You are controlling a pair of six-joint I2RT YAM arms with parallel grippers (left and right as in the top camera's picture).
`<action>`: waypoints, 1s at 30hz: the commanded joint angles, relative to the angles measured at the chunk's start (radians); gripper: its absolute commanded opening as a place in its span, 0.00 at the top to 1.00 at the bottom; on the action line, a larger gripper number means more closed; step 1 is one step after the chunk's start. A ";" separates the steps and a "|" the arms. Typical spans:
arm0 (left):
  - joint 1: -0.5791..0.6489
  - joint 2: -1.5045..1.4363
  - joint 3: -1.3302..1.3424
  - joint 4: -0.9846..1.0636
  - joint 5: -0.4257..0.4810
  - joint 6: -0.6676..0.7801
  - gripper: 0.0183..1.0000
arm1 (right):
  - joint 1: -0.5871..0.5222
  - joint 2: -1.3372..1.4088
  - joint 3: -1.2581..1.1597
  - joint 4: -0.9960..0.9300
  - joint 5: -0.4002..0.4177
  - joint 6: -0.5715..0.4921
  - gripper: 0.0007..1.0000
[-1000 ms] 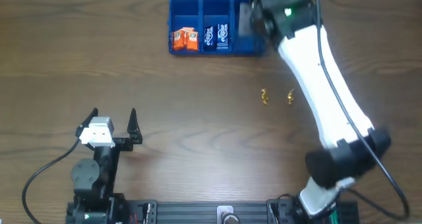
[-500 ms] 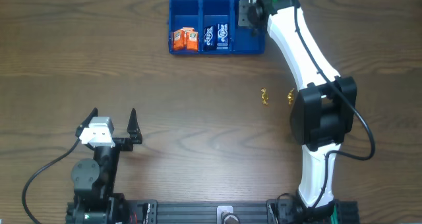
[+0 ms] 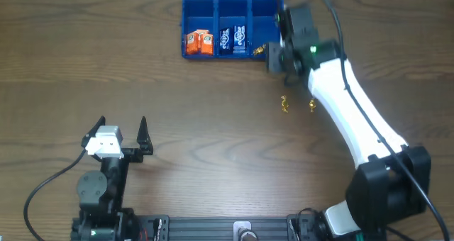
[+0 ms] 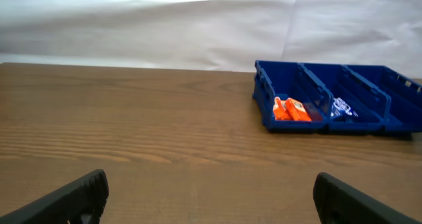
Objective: Sort Candies Into Trays
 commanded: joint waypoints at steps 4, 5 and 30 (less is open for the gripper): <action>0.003 -0.005 -0.018 -0.035 0.018 0.015 0.00 | -0.025 0.060 -0.313 0.129 -0.050 0.057 0.42; 0.003 -0.005 -0.018 -0.035 0.018 0.015 0.00 | -0.030 0.072 -0.318 0.131 -0.049 0.057 0.42; 0.003 -0.005 -0.018 -0.035 0.018 0.015 0.00 | 0.050 -0.173 -0.063 0.039 0.015 0.076 0.81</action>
